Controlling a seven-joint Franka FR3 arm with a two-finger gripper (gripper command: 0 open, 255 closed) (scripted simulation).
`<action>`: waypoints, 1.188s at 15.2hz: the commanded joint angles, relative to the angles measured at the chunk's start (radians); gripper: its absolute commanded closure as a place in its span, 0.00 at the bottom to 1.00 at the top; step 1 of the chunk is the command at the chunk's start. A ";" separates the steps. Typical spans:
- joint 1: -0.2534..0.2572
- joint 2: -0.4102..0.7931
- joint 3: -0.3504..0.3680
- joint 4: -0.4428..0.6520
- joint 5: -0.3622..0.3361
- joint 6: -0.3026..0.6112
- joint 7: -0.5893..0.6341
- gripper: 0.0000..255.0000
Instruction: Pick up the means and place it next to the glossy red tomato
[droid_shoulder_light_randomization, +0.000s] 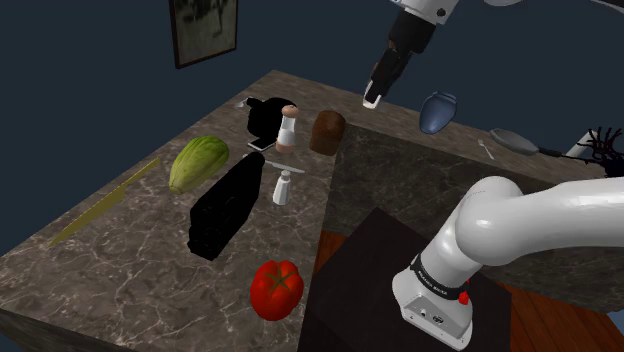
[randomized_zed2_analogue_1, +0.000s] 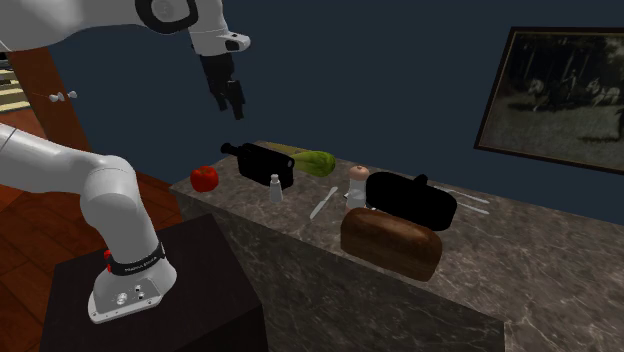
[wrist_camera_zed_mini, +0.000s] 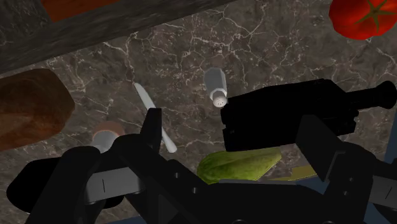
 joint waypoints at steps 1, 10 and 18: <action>0.000 0.000 0.000 0.000 0.000 0.000 0.000 0.00; -0.025 0.314 -0.042 0.092 -0.053 0.199 -0.075 0.00; -0.042 0.614 -0.073 0.260 -0.083 0.314 -0.128 0.00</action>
